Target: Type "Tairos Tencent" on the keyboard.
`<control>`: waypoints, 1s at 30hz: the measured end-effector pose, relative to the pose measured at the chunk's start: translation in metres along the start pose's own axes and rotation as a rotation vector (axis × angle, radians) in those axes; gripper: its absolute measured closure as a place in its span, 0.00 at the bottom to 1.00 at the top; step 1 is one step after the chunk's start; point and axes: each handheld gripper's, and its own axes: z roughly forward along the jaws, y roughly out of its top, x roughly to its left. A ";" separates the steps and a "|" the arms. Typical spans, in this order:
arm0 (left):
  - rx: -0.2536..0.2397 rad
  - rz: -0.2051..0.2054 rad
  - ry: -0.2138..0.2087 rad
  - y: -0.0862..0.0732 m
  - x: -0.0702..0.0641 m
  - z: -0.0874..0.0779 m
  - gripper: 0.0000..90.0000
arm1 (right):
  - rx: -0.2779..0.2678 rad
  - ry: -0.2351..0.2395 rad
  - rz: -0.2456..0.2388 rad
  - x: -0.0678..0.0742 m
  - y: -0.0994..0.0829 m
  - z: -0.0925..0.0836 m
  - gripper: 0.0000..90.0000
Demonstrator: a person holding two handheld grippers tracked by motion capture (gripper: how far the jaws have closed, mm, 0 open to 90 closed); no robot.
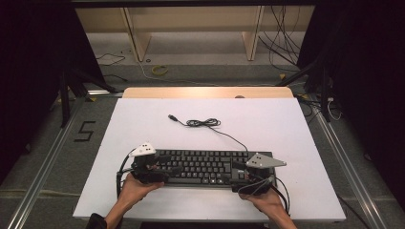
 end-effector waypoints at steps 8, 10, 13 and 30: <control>-0.019 0.013 -0.014 -0.006 -0.004 -0.006 0.33 | -0.023 -0.022 -0.001 -0.004 -0.006 -0.014 0.38; -0.025 0.016 -0.012 -0.007 -0.005 -0.008 0.33 | -0.025 -0.031 -0.003 -0.005 -0.008 -0.018 0.38; -0.028 0.017 -0.017 -0.009 -0.007 -0.011 0.32 | -0.032 -0.038 -0.002 -0.007 -0.012 -0.023 0.38; -0.039 0.012 -0.017 -0.021 -0.011 -0.020 0.29 | -0.068 -0.072 0.010 -0.012 -0.028 -0.044 0.35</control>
